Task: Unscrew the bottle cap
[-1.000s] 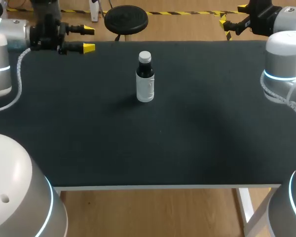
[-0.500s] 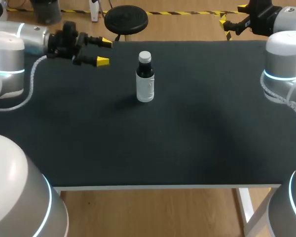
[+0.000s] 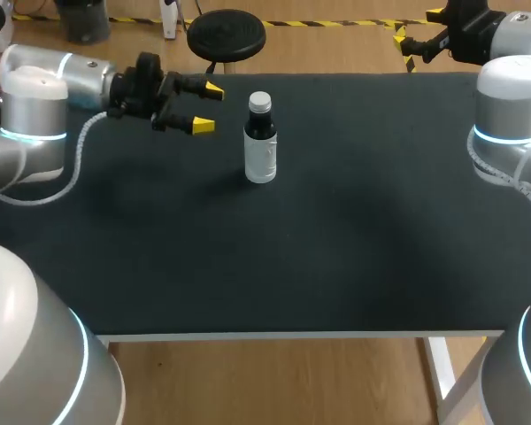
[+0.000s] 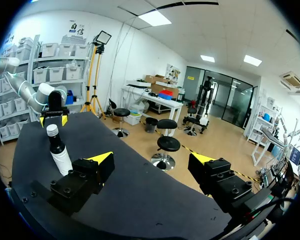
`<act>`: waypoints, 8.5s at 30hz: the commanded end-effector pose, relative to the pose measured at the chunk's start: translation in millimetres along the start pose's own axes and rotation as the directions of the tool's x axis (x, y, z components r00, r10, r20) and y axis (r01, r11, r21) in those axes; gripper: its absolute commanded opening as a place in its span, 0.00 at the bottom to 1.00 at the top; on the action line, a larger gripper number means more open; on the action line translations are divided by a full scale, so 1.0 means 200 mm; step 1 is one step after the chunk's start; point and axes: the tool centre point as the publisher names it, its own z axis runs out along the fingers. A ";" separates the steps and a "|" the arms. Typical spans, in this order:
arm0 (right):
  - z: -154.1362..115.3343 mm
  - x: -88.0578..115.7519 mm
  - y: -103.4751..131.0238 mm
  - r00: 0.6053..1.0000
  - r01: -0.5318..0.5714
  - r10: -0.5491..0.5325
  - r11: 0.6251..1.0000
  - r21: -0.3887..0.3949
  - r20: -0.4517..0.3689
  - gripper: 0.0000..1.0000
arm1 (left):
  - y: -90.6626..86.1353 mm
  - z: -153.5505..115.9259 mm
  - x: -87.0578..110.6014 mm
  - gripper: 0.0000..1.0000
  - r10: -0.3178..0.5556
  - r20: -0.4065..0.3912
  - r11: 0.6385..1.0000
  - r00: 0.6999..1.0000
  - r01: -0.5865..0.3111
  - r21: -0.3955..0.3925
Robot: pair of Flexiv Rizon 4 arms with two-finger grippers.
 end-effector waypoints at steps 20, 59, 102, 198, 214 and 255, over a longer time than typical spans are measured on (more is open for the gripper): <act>0.00 0.00 0.00 1.000 0.000 0.000 1.000 -0.001 -0.001 1.00 | 0.03 0.22 0.01 1.00 0.001 -0.017 1.000 1.000 -0.001 0.013; 0.00 0.00 0.00 1.000 0.000 0.000 1.000 -0.001 -0.001 1.00 | 0.03 0.42 -0.02 1.00 -0.011 -0.077 1.000 0.997 0.013 0.014; 0.00 0.00 0.00 1.000 0.000 0.000 1.000 -0.001 -0.001 1.00 | 0.02 0.43 -0.04 0.44 -0.012 -0.100 1.000 0.995 0.012 0.007; 0.29 0.37 0.08 0.834 -0.022 -0.070 0.987 -0.159 -0.548 1.00 | 0.02 0.41 -0.05 0.00 0.009 -0.092 1.000 0.996 -0.007 0.022; 0.46 0.70 0.06 0.703 -0.024 -0.078 0.991 -0.134 -0.707 1.00 | 0.02 0.41 -0.05 0.00 0.009 -0.092 1.000 0.996 -0.007 0.022; 0.52 1.27 0.08 0.673 -0.075 -0.085 0.980 -0.182 -0.735 1.00 | 0.02 0.41 -0.05 0.00 0.009 -0.092 1.000 0.996 -0.007 0.022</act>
